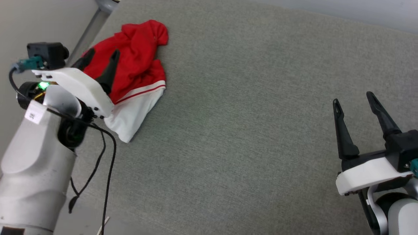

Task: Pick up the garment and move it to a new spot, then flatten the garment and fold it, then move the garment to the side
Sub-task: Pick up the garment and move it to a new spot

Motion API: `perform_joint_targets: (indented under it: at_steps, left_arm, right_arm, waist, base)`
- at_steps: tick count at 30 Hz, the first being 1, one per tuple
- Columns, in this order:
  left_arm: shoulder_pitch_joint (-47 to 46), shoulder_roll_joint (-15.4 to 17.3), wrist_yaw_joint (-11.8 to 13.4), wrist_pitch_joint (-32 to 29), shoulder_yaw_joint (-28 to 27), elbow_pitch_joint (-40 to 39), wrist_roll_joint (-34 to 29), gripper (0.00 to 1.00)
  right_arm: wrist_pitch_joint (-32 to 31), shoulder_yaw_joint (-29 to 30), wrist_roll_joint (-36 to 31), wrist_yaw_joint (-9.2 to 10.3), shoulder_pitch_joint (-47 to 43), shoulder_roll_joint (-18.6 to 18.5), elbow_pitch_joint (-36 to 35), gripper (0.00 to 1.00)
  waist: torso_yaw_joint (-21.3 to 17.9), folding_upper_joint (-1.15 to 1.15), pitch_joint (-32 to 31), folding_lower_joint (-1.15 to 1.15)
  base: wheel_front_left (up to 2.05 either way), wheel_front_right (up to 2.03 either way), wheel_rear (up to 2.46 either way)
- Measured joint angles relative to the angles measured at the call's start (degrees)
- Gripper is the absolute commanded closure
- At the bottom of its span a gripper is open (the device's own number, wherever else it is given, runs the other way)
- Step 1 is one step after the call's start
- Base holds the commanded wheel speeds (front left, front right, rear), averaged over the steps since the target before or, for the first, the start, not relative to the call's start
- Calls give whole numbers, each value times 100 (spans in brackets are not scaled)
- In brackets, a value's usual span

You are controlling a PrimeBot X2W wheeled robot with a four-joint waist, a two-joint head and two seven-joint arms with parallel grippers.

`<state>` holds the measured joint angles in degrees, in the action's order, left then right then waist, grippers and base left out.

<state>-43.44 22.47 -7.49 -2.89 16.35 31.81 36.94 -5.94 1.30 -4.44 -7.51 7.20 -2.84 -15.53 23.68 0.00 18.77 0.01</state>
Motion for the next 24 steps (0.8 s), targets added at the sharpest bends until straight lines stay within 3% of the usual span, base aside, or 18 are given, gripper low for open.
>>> perform_joint_targets:
  at_steps: [10, 19, 20, 21, 22, 24]
  left_arm:
    - [-647, 928, 0, -1766, 578, 987, 1237, 0]
    - [-858, 1165, 0, -3096, 897, 1552, 2068, 0]
    - [-862, 1170, 0, -3120, 902, 1578, 2101, 25]
    - [-868, 1172, 0, -3122, 906, 1614, 2151, 86]
    - [-870, 1167, 0, -3121, 926, 1637, 2179, 100]
    - [-861, 1136, -2, -3004, 981, 1675, 2201, 100]
  right_arm:
    - [-56, -21, -37, 0, 230, -1, -138, 0]
    - [-14, -18, -62, 0, 400, -2, -127, 0]
    - [-15, -18, -60, 0, 410, -1, -125, 0]
    - [-14, -16, -59, 0, 430, -1, -119, 0]
    - [-14, -18, -59, 0, 444, -1, -111, 0]
    - [-7, -5, -52, 0, 449, -1, -91, 0]
  waist:
    - [-620, 0, 770, 0]
    - [-977, 0, 1228, -1]
    - [-993, 0, 1241, -1]
    - [-1004, 0, 1239, -1]
    - [-1007, 0, 1225, -1]
    - [-1005, 0, 1174, -1]
  base:
    - [0, 0, 0]
    - [0, 0, 0]
    - [0, 0, 0]
    - [0, 0, 0]
    - [0, 0, 0]
    - [0, 0, 0]
